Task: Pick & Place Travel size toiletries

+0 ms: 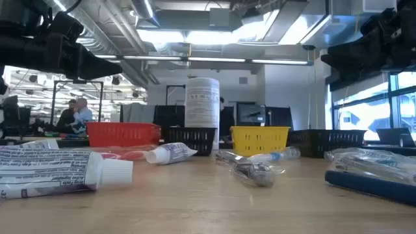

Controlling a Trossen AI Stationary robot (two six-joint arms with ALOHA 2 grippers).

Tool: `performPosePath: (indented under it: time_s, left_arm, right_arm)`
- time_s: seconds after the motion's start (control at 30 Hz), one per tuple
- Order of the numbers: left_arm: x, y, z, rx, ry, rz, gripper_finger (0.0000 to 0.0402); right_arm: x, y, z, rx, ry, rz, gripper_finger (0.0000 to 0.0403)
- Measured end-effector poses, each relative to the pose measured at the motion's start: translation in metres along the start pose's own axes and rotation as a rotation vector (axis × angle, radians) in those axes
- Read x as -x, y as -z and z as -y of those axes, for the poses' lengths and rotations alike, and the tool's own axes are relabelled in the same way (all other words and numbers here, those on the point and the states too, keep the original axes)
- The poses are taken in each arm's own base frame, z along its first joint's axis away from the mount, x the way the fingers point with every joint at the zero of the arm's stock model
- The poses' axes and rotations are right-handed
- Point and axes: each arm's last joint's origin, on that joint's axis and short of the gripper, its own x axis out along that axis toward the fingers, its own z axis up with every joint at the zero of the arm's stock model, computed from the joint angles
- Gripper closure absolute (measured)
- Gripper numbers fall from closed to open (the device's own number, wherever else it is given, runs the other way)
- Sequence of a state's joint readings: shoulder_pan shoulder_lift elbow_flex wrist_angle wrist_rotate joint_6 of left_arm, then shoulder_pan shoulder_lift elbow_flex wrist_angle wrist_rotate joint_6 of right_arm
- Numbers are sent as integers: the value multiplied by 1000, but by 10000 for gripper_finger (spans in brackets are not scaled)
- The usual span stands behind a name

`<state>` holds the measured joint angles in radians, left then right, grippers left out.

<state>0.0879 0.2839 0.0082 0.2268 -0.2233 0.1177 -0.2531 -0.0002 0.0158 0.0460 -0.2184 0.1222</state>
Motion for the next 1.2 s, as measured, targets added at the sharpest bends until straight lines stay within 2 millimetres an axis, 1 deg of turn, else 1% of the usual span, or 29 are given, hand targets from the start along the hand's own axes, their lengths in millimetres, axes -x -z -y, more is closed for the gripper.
performPosePath:
  time_s: [0.13, 0.9, 1.2]
  left_arm:
    - [0, 0, 0, 0, 0, 0, 302]
    - [0, 0, 0, 0, 0, 0, 302]
    - [0, 0, 0, 0, 0, 0, 302]
  right_arm:
    - [0, 0, 0, 0, 0, 0, 267]
    - [0, 0, 0, 0, 0, 0, 307]
    - [0, 0, 0, 0, 0, 0, 296]
